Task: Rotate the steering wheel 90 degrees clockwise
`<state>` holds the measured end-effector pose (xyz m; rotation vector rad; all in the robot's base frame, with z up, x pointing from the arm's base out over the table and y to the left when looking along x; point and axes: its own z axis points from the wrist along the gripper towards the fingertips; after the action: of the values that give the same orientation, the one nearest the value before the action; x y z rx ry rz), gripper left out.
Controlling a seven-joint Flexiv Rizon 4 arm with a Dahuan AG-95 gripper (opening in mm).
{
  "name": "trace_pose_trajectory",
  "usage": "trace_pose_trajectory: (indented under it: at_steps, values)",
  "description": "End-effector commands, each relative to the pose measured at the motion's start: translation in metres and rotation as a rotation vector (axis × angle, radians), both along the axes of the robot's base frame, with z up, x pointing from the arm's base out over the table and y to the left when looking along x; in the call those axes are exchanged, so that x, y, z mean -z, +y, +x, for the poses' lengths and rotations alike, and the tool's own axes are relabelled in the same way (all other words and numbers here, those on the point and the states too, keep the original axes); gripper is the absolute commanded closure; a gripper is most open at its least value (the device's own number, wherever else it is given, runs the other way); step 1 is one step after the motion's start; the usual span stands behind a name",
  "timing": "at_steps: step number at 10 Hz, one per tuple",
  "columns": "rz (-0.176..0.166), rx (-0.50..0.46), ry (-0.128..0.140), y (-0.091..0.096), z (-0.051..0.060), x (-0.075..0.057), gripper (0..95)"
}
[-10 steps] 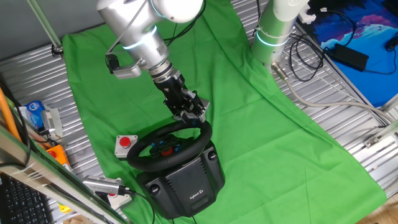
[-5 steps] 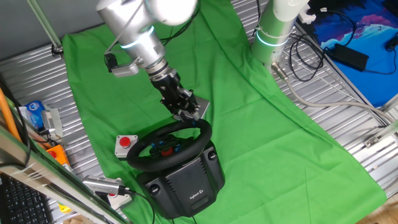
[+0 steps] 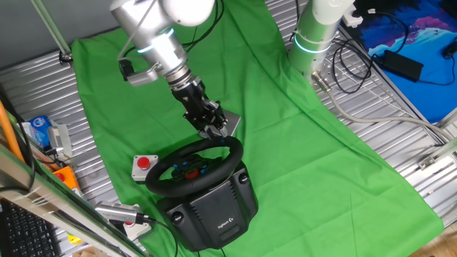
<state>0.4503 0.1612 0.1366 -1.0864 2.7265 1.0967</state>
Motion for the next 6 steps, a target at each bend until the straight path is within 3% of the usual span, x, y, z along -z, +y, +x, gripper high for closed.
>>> trace_pose_trajectory:
  at_steps: [1, 6]
  values:
    - [0.031, 0.023, 0.024, 0.0008, 0.0004, -0.0010, 57.0]
    - [0.028, 0.041, 0.056, 0.0024, -0.0008, -0.0042, 57.0]
